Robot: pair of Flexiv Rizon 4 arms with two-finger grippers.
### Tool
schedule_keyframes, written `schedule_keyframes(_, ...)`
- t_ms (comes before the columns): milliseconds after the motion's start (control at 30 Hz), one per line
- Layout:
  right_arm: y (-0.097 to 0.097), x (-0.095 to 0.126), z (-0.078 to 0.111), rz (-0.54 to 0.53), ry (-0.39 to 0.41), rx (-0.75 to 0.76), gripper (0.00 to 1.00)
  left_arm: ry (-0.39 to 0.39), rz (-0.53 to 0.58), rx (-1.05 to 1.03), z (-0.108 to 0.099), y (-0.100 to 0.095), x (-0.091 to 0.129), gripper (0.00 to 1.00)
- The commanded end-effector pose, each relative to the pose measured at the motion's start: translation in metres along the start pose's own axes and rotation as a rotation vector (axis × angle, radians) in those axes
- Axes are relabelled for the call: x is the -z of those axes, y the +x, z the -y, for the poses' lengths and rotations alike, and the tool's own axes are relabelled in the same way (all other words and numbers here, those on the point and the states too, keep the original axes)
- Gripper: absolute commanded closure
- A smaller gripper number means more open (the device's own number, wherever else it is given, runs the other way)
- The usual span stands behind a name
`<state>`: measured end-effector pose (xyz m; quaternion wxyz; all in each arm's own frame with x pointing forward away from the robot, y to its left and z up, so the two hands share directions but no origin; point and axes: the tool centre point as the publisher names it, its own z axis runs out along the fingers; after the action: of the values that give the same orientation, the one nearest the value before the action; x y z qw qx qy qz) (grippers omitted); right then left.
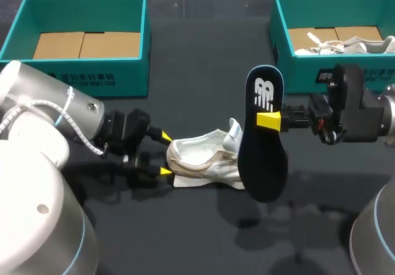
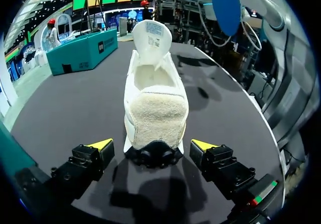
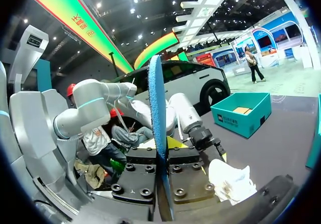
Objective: Take the shoe out of the shoebox, open the shoe tongue, remove and reinsert the insole, then place the shoe into the shoebox
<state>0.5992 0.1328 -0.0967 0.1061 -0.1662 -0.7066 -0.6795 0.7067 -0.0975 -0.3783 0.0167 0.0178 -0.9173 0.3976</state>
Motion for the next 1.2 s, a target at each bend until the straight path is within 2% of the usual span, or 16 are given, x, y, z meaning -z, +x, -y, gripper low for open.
schedule_keyframes(33, 0.0, -0.001, 0.001, 0.001, 0.0, 0.0, 1.0, -0.061, 0.001, 0.002, 0.003, 0.001, 0.002, 0.0)
schedule_keyframes(100, 0.0, -0.001, 0.001, 0.001, 0.0, 0.0, 1.0, -0.061, 0.001, 0.002, 0.003, 0.001, 0.002, 0.0)
schedule_keyframes(267, 0.0, -0.001, 0.001, 0.001, 0.0, 0.0, 1.0, -0.093, 0.031, -0.022, 0.023, 0.005, 0.013, 0.0)
schedule_keyframes(667, 0.0, -0.001, 0.001, 0.001, 0.0, 0.0, 1.0, -0.332, 0.052, 0.035, 0.038, 0.005, 0.033, 0.0)
schedule_keyframes(733, 0.0, -0.001, 0.001, 0.001, 0.0, 0.0, 1.0, -0.396, 0.04, 0.046, 0.042, 0.003, 0.035, 0.0)
schedule_keyframes(767, 0.0, -0.001, 0.001, 0.001, 0.0, 0.0, 1.0, -0.436, 0.073, 0.03, 0.044, 0.004, 0.037, 0.0)
schedule_keyframes(1133, 0.0, -0.001, 0.001, 0.001, 0.0, 0.0, 1.0, -0.436, 0.073, 0.03, 0.044, 0.004, 0.037, 0.0)
schedule_keyframes(1167, 0.0, -0.001, 0.001, 0.001, 0.0, 0.0, 1.0, -0.484, 0.077, 0.032, 0.049, 0.004, 0.037, 0.0)
schedule_keyframes(1200, 0.0, -0.001, 0.001, 0.001, 0.0, 0.0, 1.0, -0.497, 0.087, 0.019, 0.052, 0.003, 0.036, 0.0)
